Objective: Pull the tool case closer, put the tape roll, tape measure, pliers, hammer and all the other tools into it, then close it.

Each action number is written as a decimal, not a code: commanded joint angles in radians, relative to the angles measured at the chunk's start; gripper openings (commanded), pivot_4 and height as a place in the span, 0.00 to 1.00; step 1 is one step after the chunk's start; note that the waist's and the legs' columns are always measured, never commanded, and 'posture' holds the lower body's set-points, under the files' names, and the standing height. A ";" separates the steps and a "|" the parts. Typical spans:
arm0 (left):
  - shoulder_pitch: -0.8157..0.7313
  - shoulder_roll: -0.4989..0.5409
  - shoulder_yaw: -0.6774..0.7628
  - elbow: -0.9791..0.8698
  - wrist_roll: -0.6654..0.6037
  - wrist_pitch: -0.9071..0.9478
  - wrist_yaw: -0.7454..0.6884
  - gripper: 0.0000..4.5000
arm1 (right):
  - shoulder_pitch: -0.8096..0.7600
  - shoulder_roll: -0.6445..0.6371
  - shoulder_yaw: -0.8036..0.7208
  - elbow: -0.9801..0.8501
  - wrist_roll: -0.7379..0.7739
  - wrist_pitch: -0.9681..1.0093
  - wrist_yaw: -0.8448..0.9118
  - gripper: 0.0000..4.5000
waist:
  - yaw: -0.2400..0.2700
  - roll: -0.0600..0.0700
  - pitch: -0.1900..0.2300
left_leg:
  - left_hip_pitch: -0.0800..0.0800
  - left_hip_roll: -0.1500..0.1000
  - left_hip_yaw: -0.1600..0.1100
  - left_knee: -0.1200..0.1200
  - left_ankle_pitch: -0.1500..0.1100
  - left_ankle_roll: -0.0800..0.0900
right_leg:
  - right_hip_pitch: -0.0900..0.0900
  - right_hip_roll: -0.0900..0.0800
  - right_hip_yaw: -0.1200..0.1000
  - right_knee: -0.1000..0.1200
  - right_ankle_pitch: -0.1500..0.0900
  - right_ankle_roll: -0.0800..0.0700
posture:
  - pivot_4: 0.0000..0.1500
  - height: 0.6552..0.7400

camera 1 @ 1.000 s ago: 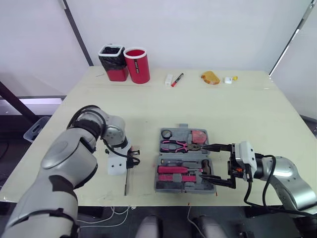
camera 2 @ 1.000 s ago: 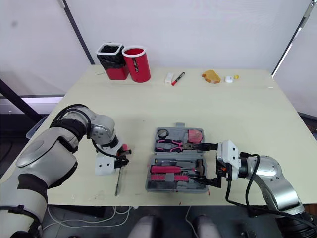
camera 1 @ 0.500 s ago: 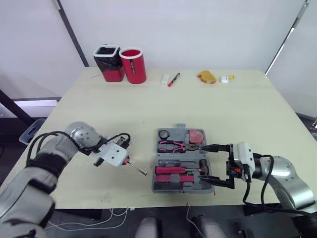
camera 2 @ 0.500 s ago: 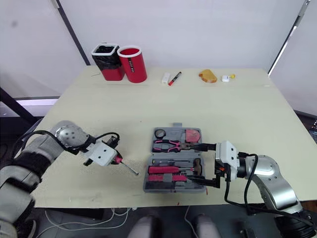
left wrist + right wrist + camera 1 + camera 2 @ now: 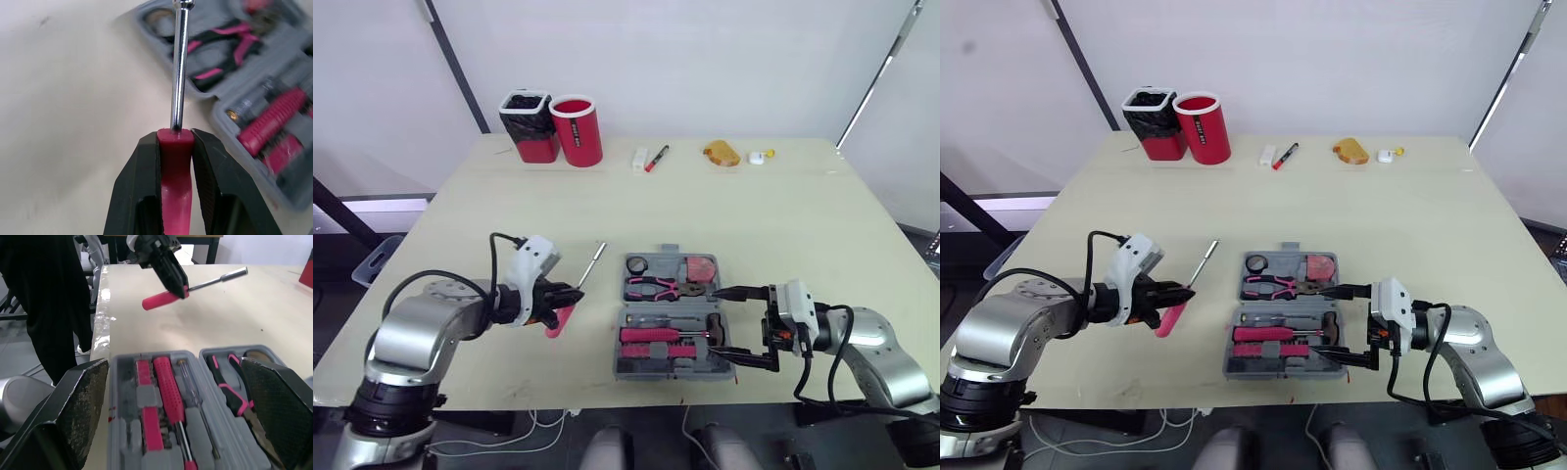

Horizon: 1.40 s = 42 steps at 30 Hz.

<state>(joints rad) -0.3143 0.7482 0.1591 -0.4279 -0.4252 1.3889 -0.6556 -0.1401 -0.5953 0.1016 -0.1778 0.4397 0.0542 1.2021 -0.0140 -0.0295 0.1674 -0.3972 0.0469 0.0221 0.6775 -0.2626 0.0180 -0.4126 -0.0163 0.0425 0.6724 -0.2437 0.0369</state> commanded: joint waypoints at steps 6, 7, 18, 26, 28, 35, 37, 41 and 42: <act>0.031 -0.116 0.133 -0.012 -0.039 0.226 0.215 0.09 | -0.035 -0.022 -0.043 0.035 0.010 -0.057 0.036 1.00 | 0.001 0.000 0.000 | 0.000 -0.001 0.000 0.000 0.000 0.000 | 0.000 -0.001 0.000 0.000 0.000 0.000 | 1.00 1.00; 0.032 -0.123 0.146 -0.004 -0.042 0.226 0.233 0.09 | -0.034 -0.023 -0.044 0.035 0.010 -0.058 0.036 1.00 | 0.001 0.000 0.000 | 0.000 -0.001 0.000 0.000 0.000 0.000 | 0.000 -0.001 0.000 0.000 0.000 0.000 | 1.00 1.00; -0.006 -0.239 0.124 0.085 0.042 0.215 0.417 0.09 | -0.033 -0.018 -0.030 0.046 -0.004 -0.087 0.039 1.00 | 0.005 0.000 0.000 | 0.000 -0.003 -0.001 0.000 0.000 -0.001 | 0.000 -0.003 0.000 0.001 0.000 0.000 | 1.00 1.00; 0.038 -0.306 0.121 0.058 0.084 0.136 0.448 0.73 | -0.023 -0.018 -0.036 0.041 0.000 -0.087 0.032 1.00 | 0.003 0.000 -0.001 | 0.001 -0.004 -0.001 0.000 0.000 -0.001 | 0.001 -0.003 0.000 0.001 0.000 0.000 | 1.00 1.00; 0.088 -0.281 0.091 0.024 0.090 0.080 0.437 0.96 | -0.015 -0.019 -0.037 0.039 0.001 -0.089 0.032 1.00 | -0.001 0.000 -0.001 | 0.001 -0.003 -0.001 0.000 0.000 -0.001 | 0.001 -0.004 0.001 0.001 0.000 0.000 | 1.00 1.00; 0.312 -0.397 0.065 -0.073 0.150 -0.288 0.483 0.99 | 0.001 -0.020 -0.036 0.037 -0.006 -0.098 0.026 1.00 | 0.001 0.000 -0.001 | 0.001 -0.003 0.000 0.000 0.000 -0.001 | 0.001 -0.005 0.001 0.001 0.000 0.000 | 1.00 1.00; 0.346 -0.413 0.044 -0.081 0.159 -0.342 0.484 0.99 | 0.003 -0.018 -0.033 0.035 -0.008 -0.098 0.023 1.00 | 0.002 0.000 -0.001 | 0.001 -0.004 0.000 0.000 0.000 -0.001 | 0.001 -0.007 0.001 0.001 0.000 0.000 | 1.00 1.00; 0.380 -0.444 0.018 -0.079 0.171 -0.409 0.497 0.99 | 0.003 -0.017 -0.030 0.036 -0.008 -0.099 0.022 1.00 | 0.005 0.000 -0.001 | 0.001 -0.006 0.000 0.000 0.000 -0.001 | 0.001 -0.008 0.001 0.001 0.000 0.000 | 1.00 1.00; 0.384 -0.453 0.019 -0.077 0.172 -0.419 0.501 0.99 | 0.002 -0.018 -0.030 0.036 -0.008 -0.100 0.022 1.00 | 0.005 0.000 -0.001 | 0.001 -0.006 0.000 0.000 0.000 -0.001 | 0.001 -0.008 0.001 0.000 0.000 0.000 | 1.00 1.00</act>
<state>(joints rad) 0.0641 0.3018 0.1877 -0.4786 -0.2572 0.9960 -0.1582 -0.1375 -0.6117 0.0896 -0.1124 0.4256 -0.0279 1.2246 -0.0092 -0.0291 0.1668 -0.3961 0.0407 0.0219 0.6773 -0.2623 0.0173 -0.4115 -0.0240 0.0429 0.6726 -0.2434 0.0373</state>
